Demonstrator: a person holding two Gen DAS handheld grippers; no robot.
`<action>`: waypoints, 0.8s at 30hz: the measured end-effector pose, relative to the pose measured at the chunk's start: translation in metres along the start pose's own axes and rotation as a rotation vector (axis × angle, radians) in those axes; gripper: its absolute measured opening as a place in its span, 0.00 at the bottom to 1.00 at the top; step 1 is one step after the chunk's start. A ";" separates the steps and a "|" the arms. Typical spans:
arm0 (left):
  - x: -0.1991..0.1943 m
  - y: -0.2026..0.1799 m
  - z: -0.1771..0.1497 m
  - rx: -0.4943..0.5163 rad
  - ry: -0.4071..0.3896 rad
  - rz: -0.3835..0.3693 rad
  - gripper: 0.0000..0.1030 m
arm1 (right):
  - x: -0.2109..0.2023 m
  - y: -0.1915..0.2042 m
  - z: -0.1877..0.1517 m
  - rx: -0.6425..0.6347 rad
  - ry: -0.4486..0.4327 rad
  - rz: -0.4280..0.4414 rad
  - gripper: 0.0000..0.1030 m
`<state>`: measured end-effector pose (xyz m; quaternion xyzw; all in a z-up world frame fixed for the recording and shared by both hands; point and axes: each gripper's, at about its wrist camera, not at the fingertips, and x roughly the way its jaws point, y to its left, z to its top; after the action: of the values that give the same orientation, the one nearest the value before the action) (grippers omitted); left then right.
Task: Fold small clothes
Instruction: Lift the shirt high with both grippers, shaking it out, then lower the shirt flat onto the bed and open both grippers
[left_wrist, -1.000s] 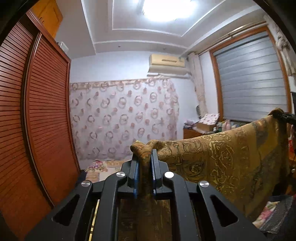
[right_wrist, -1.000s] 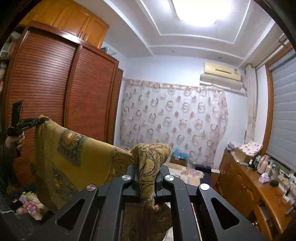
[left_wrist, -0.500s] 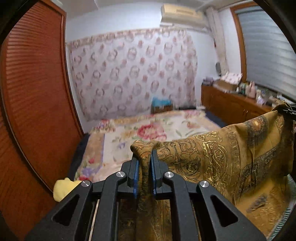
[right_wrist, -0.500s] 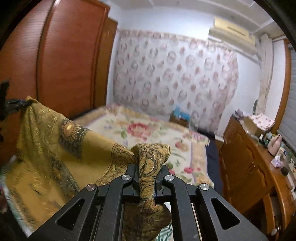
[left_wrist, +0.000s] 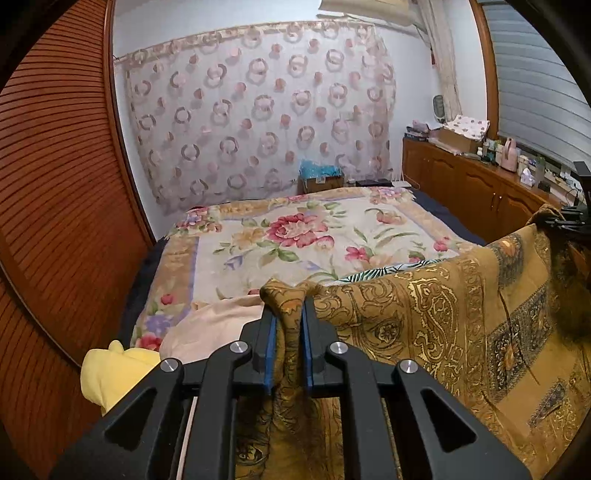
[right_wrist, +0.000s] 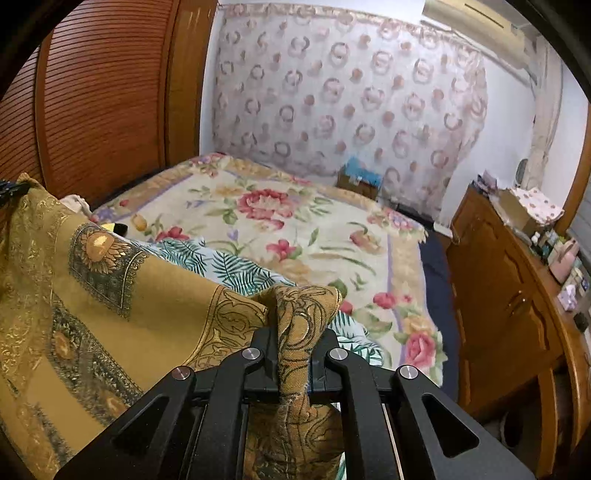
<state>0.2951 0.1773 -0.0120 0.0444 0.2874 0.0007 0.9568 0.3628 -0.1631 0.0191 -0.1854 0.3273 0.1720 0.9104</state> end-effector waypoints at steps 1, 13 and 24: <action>0.002 -0.001 0.000 0.003 0.005 -0.001 0.12 | 0.005 0.000 0.003 -0.002 0.007 0.001 0.07; 0.007 0.006 0.003 -0.013 -0.003 -0.023 0.46 | 0.037 -0.008 -0.004 0.027 0.067 0.016 0.07; -0.017 -0.004 -0.017 -0.021 0.020 -0.092 0.76 | 0.006 -0.017 -0.006 0.114 0.050 -0.005 0.51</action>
<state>0.2711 0.1742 -0.0169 0.0212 0.2988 -0.0398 0.9532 0.3715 -0.1788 0.0148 -0.1384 0.3588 0.1464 0.9114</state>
